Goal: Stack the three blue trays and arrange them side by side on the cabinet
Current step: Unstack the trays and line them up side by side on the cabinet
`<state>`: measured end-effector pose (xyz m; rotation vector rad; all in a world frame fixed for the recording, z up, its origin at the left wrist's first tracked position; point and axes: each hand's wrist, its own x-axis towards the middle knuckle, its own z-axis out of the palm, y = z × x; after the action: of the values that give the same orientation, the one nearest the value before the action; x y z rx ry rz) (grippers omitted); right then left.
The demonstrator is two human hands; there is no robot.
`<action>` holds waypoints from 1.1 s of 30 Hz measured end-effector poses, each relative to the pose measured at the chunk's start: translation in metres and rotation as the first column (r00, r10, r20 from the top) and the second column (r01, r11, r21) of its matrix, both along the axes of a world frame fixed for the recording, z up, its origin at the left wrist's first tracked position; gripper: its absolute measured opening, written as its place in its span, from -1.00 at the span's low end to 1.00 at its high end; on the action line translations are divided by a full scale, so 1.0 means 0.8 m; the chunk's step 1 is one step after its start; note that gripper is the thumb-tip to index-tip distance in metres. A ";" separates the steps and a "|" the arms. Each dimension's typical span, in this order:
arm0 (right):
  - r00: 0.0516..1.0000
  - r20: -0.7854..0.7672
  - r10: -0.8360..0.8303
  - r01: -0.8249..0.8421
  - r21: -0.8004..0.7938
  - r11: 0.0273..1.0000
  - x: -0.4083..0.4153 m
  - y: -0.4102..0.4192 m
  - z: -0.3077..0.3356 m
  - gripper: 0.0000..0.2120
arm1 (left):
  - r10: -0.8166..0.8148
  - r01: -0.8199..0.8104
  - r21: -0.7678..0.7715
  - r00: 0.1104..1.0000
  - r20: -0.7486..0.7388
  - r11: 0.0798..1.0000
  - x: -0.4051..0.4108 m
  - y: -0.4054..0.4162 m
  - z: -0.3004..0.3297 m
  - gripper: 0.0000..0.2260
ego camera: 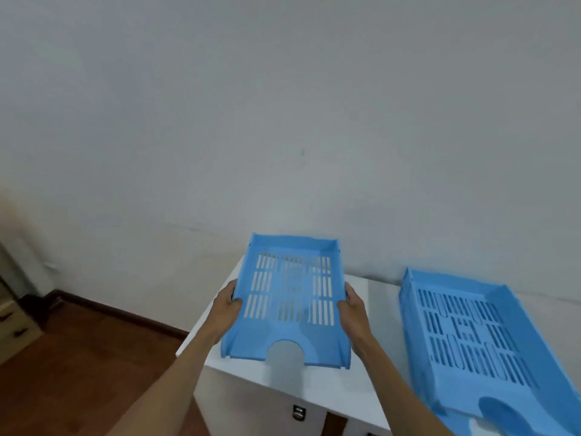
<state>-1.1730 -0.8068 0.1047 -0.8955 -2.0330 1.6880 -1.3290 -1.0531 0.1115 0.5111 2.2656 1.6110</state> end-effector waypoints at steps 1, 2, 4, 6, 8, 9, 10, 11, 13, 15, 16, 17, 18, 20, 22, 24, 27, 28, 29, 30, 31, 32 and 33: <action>1.000 0.022 0.007 -0.007 -0.009 1.000 -0.011 -0.004 -0.017 -0.45 | 0.021 -0.021 -0.017 1.000 -0.014 1.000 -0.006 -0.009 -0.008 -0.56; 0.999 0.037 0.011 -0.010 -0.022 1.000 -0.020 -0.012 -0.028 -0.45 | 0.036 -0.037 -0.035 0.999 -0.027 0.999 -0.011 -0.017 -0.016 -0.56; 1.000 0.031 0.001 0.000 -0.047 0.999 -0.027 -0.036 -0.031 -0.49 | 0.060 -0.062 -0.057 0.997 -0.051 0.996 -0.021 -0.031 -0.032 -0.59; 0.999 0.029 -0.029 0.031 -0.063 0.998 -0.031 -0.053 -0.032 -0.48 | 0.084 -0.088 -0.058 0.994 -0.073 0.994 -0.030 -0.040 -0.048 -0.62; 0.998 0.027 -0.052 0.054 -0.081 0.995 -0.038 -0.064 -0.040 -0.47 | 0.082 -0.087 -0.075 0.994 -0.067 0.993 -0.041 -0.047 -0.064 -0.62; 0.998 0.025 -0.061 0.063 -0.092 0.994 -0.042 -0.066 -0.044 -0.46 | 0.077 -0.082 -0.086 0.995 -0.062 0.993 -0.047 -0.049 -0.072 -0.62; 0.997 0.032 -0.067 0.070 -0.107 0.992 -0.047 -0.069 -0.047 -0.45 | 0.071 -0.076 -0.091 0.996 -0.051 0.993 -0.052 -0.051 -0.079 -0.61; 0.996 0.050 -0.071 0.077 -0.121 0.990 -0.051 -0.070 -0.051 -0.44 | 0.071 -0.075 -0.092 0.997 -0.037 0.993 -0.058 -0.052 -0.087 -0.61; 0.994 0.085 -0.073 0.083 -0.124 0.989 -0.061 -0.071 -0.059 -0.44 | 0.082 -0.081 -0.090 0.997 -0.002 0.993 -0.064 -0.052 -0.094 -0.61; 0.992 0.109 -0.066 0.077 -0.106 0.991 -0.070 -0.073 -0.065 -0.42 | 0.090 -0.086 -0.081 0.995 0.040 0.993 -0.068 -0.048 -0.097 -0.62; 0.991 0.113 -0.066 0.077 -0.097 0.992 -0.073 -0.073 -0.068 -0.42 | 0.087 -0.082 -0.080 0.995 0.059 0.993 -0.070 -0.046 -0.098 -0.62; 0.991 0.118 -0.070 0.080 -0.088 0.993 -0.077 -0.074 -0.069 -0.42 | 0.087 -0.081 -0.078 0.993 0.074 0.994 -0.073 -0.045 -0.099 -0.62; 0.990 0.122 -0.073 0.083 -0.075 0.994 -0.081 -0.075 -0.071 -0.43 | 0.090 -0.084 -0.076 0.992 0.084 0.994 -0.077 -0.042 -0.101 -0.62; 0.989 0.131 -0.075 0.083 -0.061 0.995 -0.088 -0.075 -0.072 -0.44 | 0.098 -0.091 -0.067 0.990 0.105 0.994 -0.085 -0.040 -0.104 -0.62; 0.987 0.140 -0.072 0.078 -0.037 0.996 -0.091 -0.074 -0.073 -0.45 | 0.095 -0.088 -0.057 0.987 0.127 0.994 -0.090 -0.038 -0.105 -0.62; 0.987 0.151 -0.064 0.065 -0.004 0.998 -0.090 -0.075 -0.073 -0.46 | 0.089 -0.082 -0.053 0.985 0.151 0.995 -0.094 -0.037 -0.105 -0.63; 0.981 0.184 -0.065 0.055 0.062 0.997 -0.091 -0.079 -0.076 -0.46 | 0.067 -0.059 -0.055 0.985 0.161 0.997 -0.102 -0.037 -0.108 -0.62; 0.977 0.201 -0.072 0.056 0.084 0.995 -0.092 -0.081 -0.078 -0.46 | 0.063 -0.054 -0.052 0.984 0.168 0.997 -0.105 -0.037 -0.110 -0.62; 0.974 0.213 -0.080 0.058 0.105 0.993 -0.093 -0.082 -0.081 -0.46 | 0.058 -0.051 -0.045 0.982 0.180 0.998 -0.107 -0.037 -0.110 -0.62; 0.971 0.220 -0.089 0.062 0.125 0.990 -0.094 -0.083 -0.083 -0.45 | 0.053 -0.046 -0.038 0.980 0.192 0.998 -0.108 -0.036 -0.110 -0.63; 0.970 0.224 -0.098 0.067 0.142 0.988 -0.094 -0.084 -0.084 -0.45 | 0.045 -0.040 -0.030 0.978 0.205 0.999 -0.109 -0.036 -0.108 -0.63; 0.968 0.228 -0.104 0.069 0.157 0.985 -0.093 -0.085 -0.084 -0.45 | 0.039 -0.036 -0.016 0.975 0.219 0.999 -0.109 -0.036 -0.108 -0.63; 0.968 0.228 -0.105 0.068 0.166 0.984 -0.092 -0.086 -0.084 -0.45 | 0.035 -0.035 -0.003 0.972 0.231 0.999 -0.110 -0.036 -0.108 -0.63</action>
<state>-1.2466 -0.8758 0.0372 -1.1595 -2.2069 1.4097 -1.4168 -1.0818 0.0255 0.2682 2.1110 1.5977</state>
